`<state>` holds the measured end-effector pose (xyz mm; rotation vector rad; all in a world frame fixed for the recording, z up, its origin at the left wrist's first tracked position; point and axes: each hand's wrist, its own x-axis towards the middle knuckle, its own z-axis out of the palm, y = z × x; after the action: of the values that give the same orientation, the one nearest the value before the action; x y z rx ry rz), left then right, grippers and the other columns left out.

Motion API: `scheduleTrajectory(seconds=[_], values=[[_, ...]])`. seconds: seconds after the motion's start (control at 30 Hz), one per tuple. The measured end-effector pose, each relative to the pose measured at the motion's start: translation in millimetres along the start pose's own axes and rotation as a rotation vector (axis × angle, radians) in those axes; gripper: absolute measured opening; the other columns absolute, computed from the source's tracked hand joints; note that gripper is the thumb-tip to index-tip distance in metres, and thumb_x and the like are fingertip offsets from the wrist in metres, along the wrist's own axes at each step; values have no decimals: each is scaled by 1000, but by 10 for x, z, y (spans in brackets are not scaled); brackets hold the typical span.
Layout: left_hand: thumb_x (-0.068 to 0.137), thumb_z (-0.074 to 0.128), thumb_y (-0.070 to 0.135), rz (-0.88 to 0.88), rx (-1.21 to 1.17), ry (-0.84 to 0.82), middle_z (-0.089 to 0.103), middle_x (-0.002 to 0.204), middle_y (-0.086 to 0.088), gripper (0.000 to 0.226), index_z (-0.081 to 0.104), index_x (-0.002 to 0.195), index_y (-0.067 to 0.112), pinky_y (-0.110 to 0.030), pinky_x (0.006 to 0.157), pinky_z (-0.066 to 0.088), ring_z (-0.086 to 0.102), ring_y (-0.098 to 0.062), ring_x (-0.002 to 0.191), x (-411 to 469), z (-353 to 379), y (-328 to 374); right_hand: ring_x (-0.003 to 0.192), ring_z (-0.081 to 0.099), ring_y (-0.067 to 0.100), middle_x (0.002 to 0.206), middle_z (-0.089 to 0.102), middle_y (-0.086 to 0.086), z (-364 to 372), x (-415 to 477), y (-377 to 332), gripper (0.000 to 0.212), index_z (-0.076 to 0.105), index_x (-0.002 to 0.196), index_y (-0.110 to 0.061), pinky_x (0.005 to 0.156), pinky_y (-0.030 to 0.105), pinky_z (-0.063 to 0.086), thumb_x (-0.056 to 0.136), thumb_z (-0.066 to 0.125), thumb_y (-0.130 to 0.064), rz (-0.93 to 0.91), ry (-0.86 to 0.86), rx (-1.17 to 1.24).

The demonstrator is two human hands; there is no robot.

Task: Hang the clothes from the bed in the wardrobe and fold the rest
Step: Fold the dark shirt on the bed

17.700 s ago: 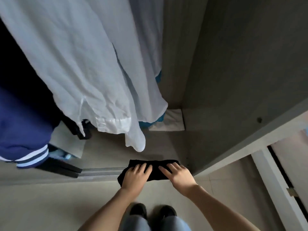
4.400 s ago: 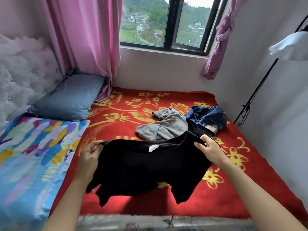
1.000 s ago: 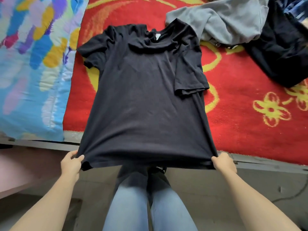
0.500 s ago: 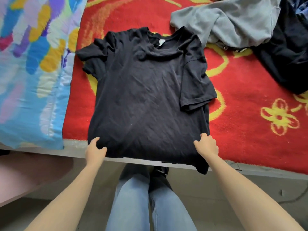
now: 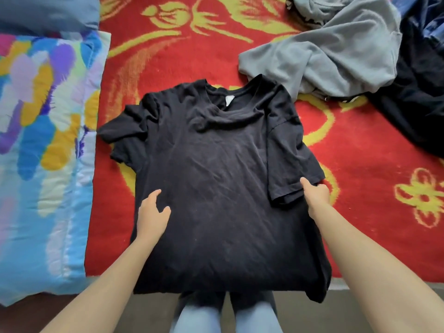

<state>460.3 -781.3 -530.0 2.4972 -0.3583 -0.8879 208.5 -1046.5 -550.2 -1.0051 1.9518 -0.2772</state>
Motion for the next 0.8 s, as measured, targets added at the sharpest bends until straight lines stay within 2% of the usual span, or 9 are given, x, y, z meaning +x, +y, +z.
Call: scheduleTrajectory(seconds=[0.1,0.2,0.27,0.37,0.43,0.5,0.57,0.63,0.8], values=[[90,56,8,7,1,7,43,139,-12,54,39,140,15,-41,100,38,44,-26,123,181,32,188,115,51,23,125,52,7,21,302,-278,52,48,128,-6,87,32,45,84,69,-25,258,-32,383],[90,56,7,5,-29,26,43,138,-13,54,39,140,15,-41,99,39,44,-26,123,275,94,384,105,57,27,119,57,12,46,537,-494,36,56,107,-2,88,38,48,76,74,-7,344,35,357],[90,56,7,-6,-30,34,44,138,-14,54,39,140,14,-40,98,38,45,-26,122,296,155,527,92,55,22,104,57,13,10,675,-663,20,52,85,-5,82,37,48,76,70,0,220,53,221],[90,56,6,-26,-55,46,44,137,-14,53,39,140,13,-39,97,38,47,-27,121,322,238,714,83,52,19,89,57,11,-313,949,-1095,9,59,87,-11,67,31,42,81,64,-6,-83,158,102],[90,56,7,-32,-77,62,44,137,-14,53,39,140,13,-38,96,39,47,-26,120,361,301,842,96,57,28,102,62,16,-642,1225,-1418,18,64,101,-12,77,35,45,84,59,-15,-255,303,-74],[91,55,8,-41,-87,66,44,137,-13,53,38,140,14,-38,96,39,47,-26,120,406,366,947,118,45,37,126,51,22,-892,1475,-1642,33,58,119,-15,95,43,38,86,54,-16,-293,374,-414],[91,55,9,-44,-67,59,43,138,-13,53,37,141,15,-39,97,38,45,-26,122,479,409,1032,127,32,39,137,37,25,-941,1583,-1770,49,46,133,-17,102,49,30,84,54,-11,-262,358,-649],[91,55,9,-30,-28,71,44,138,-14,54,37,141,14,-40,98,37,44,-27,121,596,406,1105,128,30,39,138,34,25,-788,1549,-1845,53,42,135,-13,102,49,29,84,54,-10,-343,305,-748],[91,54,8,83,163,132,40,144,-12,51,40,140,7,-45,105,31,27,-31,134,1088,231,1309,123,38,37,135,45,19,-72,1262,-2033,42,53,127,-5,96,46,37,87,54,-17,-840,56,-877]])
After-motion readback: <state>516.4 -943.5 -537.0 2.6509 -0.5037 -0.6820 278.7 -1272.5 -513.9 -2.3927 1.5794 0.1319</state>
